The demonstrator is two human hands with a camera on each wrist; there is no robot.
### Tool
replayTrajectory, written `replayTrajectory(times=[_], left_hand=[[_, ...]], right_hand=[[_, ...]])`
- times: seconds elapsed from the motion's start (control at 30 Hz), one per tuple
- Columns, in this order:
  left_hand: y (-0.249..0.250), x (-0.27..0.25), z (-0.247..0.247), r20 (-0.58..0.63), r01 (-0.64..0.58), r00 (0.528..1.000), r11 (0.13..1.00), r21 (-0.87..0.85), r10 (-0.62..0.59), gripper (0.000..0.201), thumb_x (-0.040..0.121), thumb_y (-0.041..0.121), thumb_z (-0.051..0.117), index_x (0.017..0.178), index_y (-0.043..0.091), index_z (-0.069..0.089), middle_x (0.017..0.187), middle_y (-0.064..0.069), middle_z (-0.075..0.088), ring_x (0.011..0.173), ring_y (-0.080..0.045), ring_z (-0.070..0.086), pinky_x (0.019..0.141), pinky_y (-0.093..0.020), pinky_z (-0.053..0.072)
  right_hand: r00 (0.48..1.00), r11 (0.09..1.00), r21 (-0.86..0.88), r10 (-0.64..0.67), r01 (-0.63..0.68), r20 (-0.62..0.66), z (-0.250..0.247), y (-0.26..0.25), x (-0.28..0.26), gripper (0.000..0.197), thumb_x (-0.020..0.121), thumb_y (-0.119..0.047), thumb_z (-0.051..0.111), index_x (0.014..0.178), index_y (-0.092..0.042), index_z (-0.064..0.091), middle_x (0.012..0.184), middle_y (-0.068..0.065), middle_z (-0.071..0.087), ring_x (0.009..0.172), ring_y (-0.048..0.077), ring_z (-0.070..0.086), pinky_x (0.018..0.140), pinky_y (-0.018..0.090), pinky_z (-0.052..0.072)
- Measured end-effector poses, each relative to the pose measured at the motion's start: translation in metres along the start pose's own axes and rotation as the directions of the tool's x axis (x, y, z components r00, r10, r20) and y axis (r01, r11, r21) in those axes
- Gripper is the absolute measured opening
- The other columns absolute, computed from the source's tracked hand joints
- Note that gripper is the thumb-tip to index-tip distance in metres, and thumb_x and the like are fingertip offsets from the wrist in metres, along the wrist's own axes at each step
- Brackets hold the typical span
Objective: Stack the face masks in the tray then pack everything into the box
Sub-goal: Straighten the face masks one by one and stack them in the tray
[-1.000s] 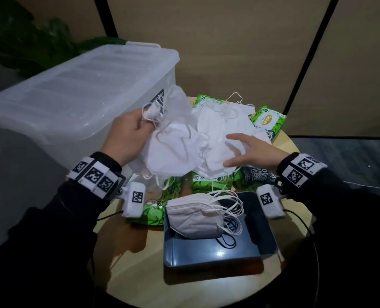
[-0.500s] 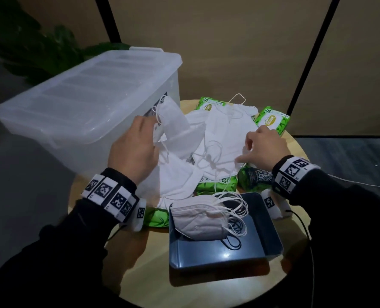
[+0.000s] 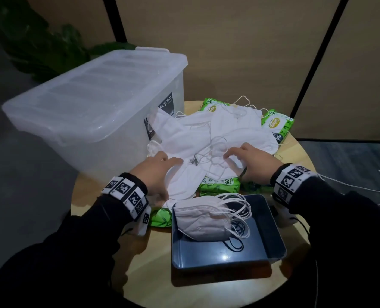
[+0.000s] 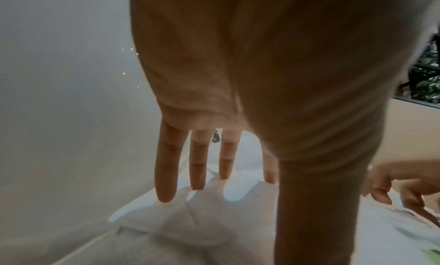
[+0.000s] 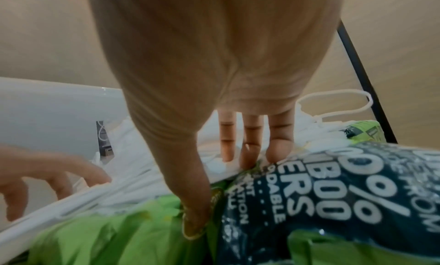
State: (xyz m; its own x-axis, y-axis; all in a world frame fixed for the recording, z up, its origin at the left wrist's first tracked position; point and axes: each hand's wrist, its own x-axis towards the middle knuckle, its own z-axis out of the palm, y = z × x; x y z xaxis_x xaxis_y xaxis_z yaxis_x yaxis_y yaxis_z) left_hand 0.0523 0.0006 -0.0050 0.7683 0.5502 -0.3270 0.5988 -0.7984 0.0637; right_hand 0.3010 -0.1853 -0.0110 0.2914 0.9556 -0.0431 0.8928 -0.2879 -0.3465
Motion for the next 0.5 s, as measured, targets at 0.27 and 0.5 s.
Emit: replayTrajectory(times=[0.27, 0.5], left_hand=[[0.007, -0.007, -0.010, -0.151, -0.055, 0.986, 0.993, 0.102, 0.070, 0.068, 0.089, 0.025, 0.060, 0.147, 0.047, 0.033, 0.121, 0.006, 0.064, 0.105, -0.023, 0.063, 0.084, -0.040, 0.053], [0.001, -0.020, -0.043, -0.543, -0.064, 0.838, 0.979, -0.192, -0.052, 0.041, 0.091, 0.023, 0.052, 0.129, 0.033, 0.064, 0.093, 0.006, 0.073, 0.087, -0.022, 0.066, 0.083, -0.040, 0.055]], right_hand=[[0.998, 1.000, -0.003, -0.023, 0.023, -0.053, -0.012, -0.005, 0.001, 0.022, 0.086, -0.020, 0.070, 0.103, -0.032, 0.074, 0.091, -0.011, 0.068, 0.085, 0.018, 0.065, 0.074, 0.032, 0.052], [0.936, 0.845, 0.474, -0.082, 0.248, -0.343, -0.022, -0.018, -0.006, 0.012, 0.086, -0.008, 0.080, 0.091, -0.018, 0.083, 0.085, -0.006, 0.078, 0.076, 0.003, 0.066, 0.068, 0.015, 0.047]])
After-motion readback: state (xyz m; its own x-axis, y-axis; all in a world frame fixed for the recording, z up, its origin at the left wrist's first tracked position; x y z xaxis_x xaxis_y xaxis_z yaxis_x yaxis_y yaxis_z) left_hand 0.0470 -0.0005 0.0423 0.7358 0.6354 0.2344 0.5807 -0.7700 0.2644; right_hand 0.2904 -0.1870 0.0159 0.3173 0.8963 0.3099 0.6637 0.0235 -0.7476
